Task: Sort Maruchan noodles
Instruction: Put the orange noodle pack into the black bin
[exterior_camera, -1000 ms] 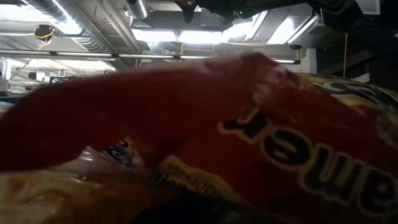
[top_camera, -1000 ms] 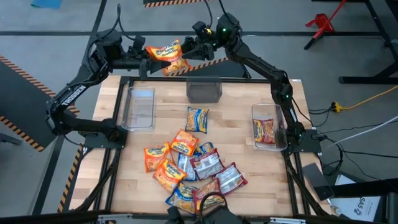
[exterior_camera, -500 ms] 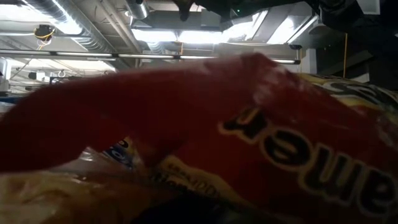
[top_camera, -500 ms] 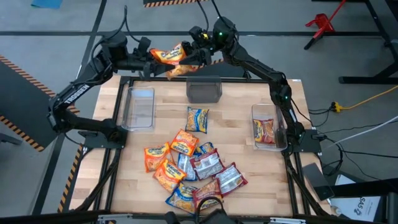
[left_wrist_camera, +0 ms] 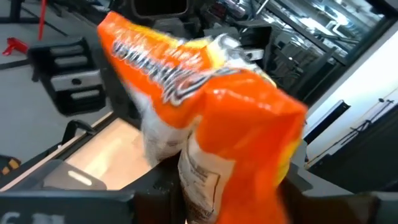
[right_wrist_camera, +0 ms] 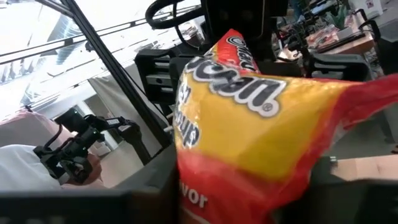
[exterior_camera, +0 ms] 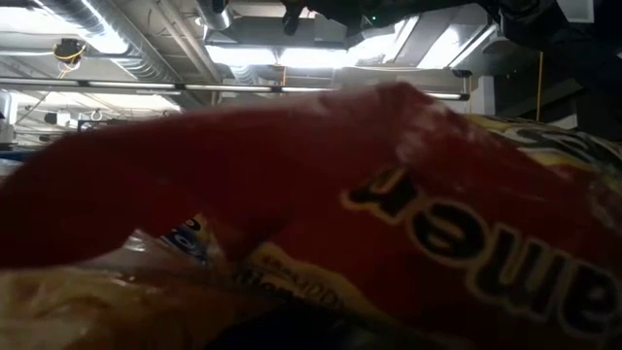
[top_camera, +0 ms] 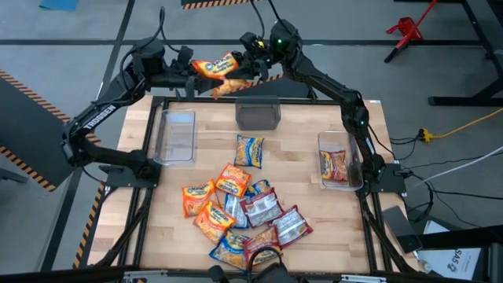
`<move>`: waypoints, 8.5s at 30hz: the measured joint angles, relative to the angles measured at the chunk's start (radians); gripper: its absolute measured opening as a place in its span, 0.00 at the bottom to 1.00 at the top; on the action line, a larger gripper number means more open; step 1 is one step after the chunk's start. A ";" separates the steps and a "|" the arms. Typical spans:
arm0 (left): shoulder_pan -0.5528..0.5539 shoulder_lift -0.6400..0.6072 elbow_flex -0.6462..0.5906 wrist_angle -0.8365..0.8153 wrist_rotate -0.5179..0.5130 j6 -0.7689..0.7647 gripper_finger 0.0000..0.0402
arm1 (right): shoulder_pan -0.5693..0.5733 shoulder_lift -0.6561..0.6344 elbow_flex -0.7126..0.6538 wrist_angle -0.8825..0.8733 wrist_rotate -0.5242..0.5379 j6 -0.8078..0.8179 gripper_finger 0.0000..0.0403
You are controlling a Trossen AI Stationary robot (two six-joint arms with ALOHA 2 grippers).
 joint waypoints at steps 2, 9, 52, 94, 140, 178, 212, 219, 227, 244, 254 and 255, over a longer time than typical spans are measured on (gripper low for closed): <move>0.000 0.001 0.000 -0.021 -0.034 0.000 0.35 | -0.002 0.000 0.000 -0.012 0.002 -0.002 0.30; 0.009 0.001 0.002 -0.088 -0.140 -0.008 0.35 | -0.020 0.002 -0.001 -0.060 0.046 -0.027 0.18; 0.088 -0.153 -0.001 -0.364 -0.449 0.112 0.45 | -0.186 -0.001 0.000 -0.919 0.411 -0.258 0.15; 0.088 -0.155 0.000 -0.432 -0.470 0.132 0.44 | -0.136 -0.294 -1.058 -0.031 0.602 0.092 0.12; 0.087 -0.153 -0.059 -0.427 -0.460 0.131 0.45 | -0.060 -0.283 -1.142 0.016 0.910 0.074 0.12; 0.087 -0.153 -0.110 -0.402 -0.459 0.129 0.45 | -0.066 -0.240 -0.865 -0.553 1.034 -0.351 0.47; 0.087 -0.153 -0.110 -0.405 -0.460 0.130 0.45 | 0.039 -0.097 -0.766 -0.787 1.274 -0.620 0.33; 0.087 -0.153 -0.110 -0.405 -0.462 0.131 0.45 | 0.065 -0.075 -0.766 -0.709 1.202 -0.624 0.33; 0.087 -0.153 -0.110 -0.405 -0.463 0.131 0.45 | 0.074 -0.075 -0.731 -0.648 1.152 -0.627 0.33; 0.087 -0.153 -0.110 -0.405 -0.464 0.132 0.45 | 0.064 -0.085 -0.583 -1.032 1.337 -0.603 0.33; 0.087 -0.153 -0.110 -0.405 -0.462 0.132 0.45 | 0.022 -0.084 -0.658 -1.058 1.382 -0.599 0.33; 0.087 -0.153 -0.110 -0.405 -0.462 0.132 0.45 | 0.020 -0.084 -0.658 -1.062 1.387 -0.599 0.33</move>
